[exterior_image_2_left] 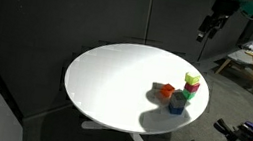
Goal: Put the orange block on top of the grey block
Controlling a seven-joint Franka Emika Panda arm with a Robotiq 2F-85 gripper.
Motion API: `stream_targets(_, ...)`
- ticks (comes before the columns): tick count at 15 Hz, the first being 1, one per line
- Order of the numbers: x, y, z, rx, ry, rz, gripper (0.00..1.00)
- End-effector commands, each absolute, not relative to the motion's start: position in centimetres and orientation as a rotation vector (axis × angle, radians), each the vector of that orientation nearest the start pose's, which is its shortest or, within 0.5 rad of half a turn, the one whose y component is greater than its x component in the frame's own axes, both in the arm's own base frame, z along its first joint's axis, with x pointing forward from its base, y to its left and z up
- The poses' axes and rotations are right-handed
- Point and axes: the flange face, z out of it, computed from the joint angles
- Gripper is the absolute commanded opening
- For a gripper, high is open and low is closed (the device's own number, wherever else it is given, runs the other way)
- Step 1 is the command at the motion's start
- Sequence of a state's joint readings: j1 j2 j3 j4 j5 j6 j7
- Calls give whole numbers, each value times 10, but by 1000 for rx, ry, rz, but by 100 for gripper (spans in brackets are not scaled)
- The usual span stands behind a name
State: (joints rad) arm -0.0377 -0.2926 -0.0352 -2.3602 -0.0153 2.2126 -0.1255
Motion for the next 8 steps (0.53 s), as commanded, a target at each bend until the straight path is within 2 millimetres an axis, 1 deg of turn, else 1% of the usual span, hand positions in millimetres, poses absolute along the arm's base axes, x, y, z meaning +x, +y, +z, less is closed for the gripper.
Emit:
stream_targets(1,480,-13,442,-3200,-64,-259,100)
stream_targets(4,490,-1,426,-3227,-20,-259,100)
stream_targets(8,503,4,398,-3249,53,-221,100)
